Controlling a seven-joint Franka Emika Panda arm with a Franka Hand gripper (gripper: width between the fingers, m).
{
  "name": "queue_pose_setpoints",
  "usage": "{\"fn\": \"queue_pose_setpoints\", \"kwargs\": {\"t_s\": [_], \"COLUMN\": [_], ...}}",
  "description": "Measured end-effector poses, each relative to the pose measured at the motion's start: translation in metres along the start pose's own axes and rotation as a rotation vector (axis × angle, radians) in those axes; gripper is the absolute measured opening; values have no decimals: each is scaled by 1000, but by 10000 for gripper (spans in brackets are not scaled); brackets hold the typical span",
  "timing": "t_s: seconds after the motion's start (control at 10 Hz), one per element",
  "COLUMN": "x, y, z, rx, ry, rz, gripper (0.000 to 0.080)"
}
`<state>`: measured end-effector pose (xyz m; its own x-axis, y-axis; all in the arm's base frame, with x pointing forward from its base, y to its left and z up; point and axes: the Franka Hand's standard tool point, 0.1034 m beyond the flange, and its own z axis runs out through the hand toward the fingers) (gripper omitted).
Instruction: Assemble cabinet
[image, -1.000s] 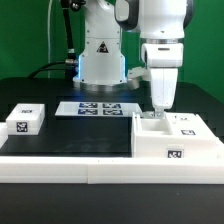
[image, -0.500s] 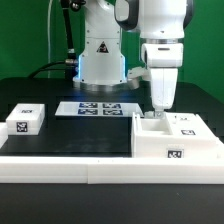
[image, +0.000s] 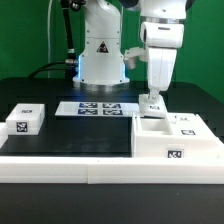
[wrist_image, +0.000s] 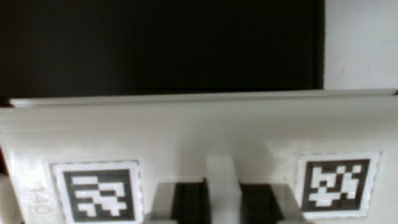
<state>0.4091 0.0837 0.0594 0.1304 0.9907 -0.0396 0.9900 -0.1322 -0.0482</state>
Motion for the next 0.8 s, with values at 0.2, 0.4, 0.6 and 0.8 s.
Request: {"fn": "queue_pose_setpoints", "kwargs": {"t_s": [0.2, 0.4, 0.6, 0.8], "x": [-8, -13, -14, -12], "y": [11, 24, 37, 46], "z": [-3, -3, -8, -12], "rx": [0, -5, -4, -15], "ry": [-1, 4, -1, 2], "rz": [9, 29, 36, 40], "gripper": [68, 68, 68, 68]}}
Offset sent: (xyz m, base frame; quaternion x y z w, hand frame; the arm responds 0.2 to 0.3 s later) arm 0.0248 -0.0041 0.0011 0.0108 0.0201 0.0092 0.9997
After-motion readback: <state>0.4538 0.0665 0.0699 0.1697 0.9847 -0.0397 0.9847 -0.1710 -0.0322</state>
